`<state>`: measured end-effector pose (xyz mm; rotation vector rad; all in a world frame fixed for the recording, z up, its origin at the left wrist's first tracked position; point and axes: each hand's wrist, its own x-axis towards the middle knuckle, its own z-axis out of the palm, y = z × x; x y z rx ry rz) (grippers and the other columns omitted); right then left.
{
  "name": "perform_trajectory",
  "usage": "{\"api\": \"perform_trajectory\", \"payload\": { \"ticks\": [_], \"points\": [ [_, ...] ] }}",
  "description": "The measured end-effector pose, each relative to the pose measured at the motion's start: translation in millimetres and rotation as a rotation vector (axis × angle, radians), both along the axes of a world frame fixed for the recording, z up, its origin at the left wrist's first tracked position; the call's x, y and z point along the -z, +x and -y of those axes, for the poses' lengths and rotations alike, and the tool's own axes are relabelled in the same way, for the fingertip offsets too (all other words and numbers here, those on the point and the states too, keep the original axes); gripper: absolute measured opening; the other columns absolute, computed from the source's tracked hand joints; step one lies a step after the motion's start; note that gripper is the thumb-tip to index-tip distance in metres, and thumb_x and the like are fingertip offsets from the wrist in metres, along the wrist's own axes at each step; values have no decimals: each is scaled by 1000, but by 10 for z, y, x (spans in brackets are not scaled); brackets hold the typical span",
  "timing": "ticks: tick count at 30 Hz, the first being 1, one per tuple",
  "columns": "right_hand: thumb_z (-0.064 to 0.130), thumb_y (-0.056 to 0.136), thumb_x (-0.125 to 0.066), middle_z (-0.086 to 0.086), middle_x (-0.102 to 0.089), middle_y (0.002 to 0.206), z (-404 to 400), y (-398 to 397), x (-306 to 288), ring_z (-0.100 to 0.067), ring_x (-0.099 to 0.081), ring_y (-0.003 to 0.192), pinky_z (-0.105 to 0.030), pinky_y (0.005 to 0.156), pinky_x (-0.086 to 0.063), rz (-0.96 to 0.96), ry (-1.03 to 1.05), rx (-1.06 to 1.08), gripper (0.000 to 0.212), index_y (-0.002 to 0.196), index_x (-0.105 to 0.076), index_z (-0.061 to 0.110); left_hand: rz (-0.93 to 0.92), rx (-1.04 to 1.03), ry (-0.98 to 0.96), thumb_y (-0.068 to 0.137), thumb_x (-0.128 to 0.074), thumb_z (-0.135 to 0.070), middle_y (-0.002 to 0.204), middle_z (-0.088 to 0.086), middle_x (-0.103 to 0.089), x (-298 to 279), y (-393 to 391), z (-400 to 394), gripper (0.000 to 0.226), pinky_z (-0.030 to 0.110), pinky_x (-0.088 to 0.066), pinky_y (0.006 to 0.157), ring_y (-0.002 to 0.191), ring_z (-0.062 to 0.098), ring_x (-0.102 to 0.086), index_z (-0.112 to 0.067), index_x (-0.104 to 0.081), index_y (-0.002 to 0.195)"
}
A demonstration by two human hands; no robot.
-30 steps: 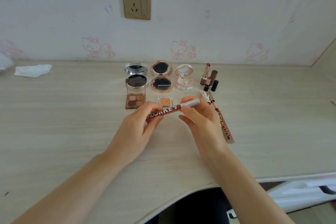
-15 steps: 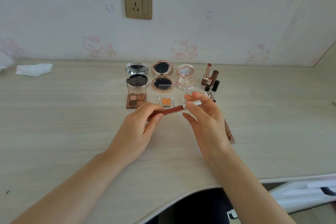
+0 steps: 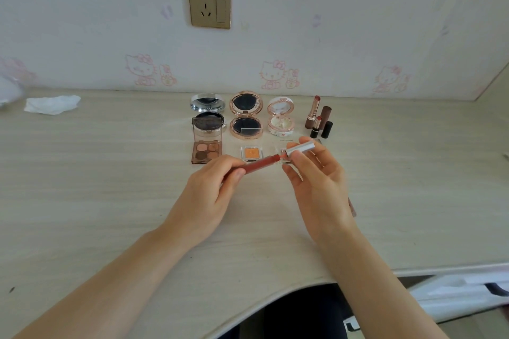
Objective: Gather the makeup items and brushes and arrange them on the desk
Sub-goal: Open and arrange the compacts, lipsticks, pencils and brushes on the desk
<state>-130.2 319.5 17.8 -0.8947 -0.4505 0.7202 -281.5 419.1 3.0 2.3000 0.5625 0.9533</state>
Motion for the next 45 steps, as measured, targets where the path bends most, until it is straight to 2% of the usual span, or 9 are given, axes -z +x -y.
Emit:
{"api": "perform_trajectory", "payload": {
  "ticks": [3, 8, 14, 20, 29, 34, 38, 42, 45],
  "points": [
    [8, 79, -67, -8, -68, 92, 11, 6, -16, -22, -64, 93, -30, 84, -53, -10, 23, 17, 29, 108, -62, 9, -3, 1, -5, 97, -43, -29, 78, -17, -53, 7, 1, -8, 22, 12, -35, 62, 72, 6, -52, -20, -62, 104],
    [1, 88, -62, -9, -71, 95, 29, 37, -33, -28, -65, 96, -37, 89, -53, 117, -35, 55, 26, 111, -60, 11, 7, -10, 2, 96, -47, -29, 88, -14, -59, 32, 2, -45, 21, 13, -43, 68, 83, 7, -57, -20, -62, 108],
    [2, 89, -61, -10, -74, 94, 159, 265, -196, -18, -70, 82, -21, 72, -53, 231, -101, 81, 20, 108, -60, 10, 30, 4, 14, 90, -60, -16, 103, -10, -63, 62, 12, -28, 28, 6, -42, 84, 99, -3, -59, -31, -56, 114],
    [0, 90, -60, -12, -69, 92, 281, 546, -317, -22, -67, 83, -30, 77, -56, 150, -170, 28, 18, 107, -62, 4, 8, 46, 148, 85, -65, -10, 103, -11, -60, 0, 69, 108, 43, 24, -48, 82, 93, 3, -59, -33, -52, 119],
    [0, 88, -60, -6, -66, 80, 368, 1158, -503, -19, -66, 75, -28, 68, -54, 133, -321, -35, 18, 104, -66, 4, -115, 253, 518, 90, -56, -23, 98, -7, -59, -198, 626, 507, 34, 21, -39, 88, 97, 15, -48, -16, -59, 123],
    [2, 86, -64, -3, -65, 78, 445, 1490, -569, -17, -63, 69, -26, 64, -51, 217, -436, -38, 13, 94, -69, 12, -174, 258, 542, 87, -61, -35, 96, -1, -61, -215, 1055, 760, 33, 35, -46, 87, 102, 21, -51, -17, -67, 114],
    [1, 88, -61, -5, -64, 78, 517, 1655, -513, -18, -62, 70, -26, 66, -50, 271, -554, -89, 15, 97, -69, 10, -215, 240, 575, 81, -67, -43, 93, 2, -61, -169, 1301, 910, 39, 38, -46, 87, 101, 25, -52, -16, -69, 109],
    [0, 87, -60, -5, -64, 79, 535, 1725, -439, -16, -62, 69, -26, 66, -51, 309, -610, -120, 16, 98, -69, 8, -271, 257, 582, 82, -59, -55, 101, -1, -62, -50, 1384, 1004, 50, 37, -41, 95, 108, 24, -49, -19, -64, 117],
    [-1, 86, -61, -6, -65, 77, 497, 1763, -417, -16, -64, 66, -24, 63, -53, 330, -640, -148, 16, 96, -70, 6, -264, 242, 571, 81, -59, -49, 101, -2, -62, 13, 1372, 997, 46, 38, -41, 98, 109, 24, -49, -20, -65, 116]
  ]
}}
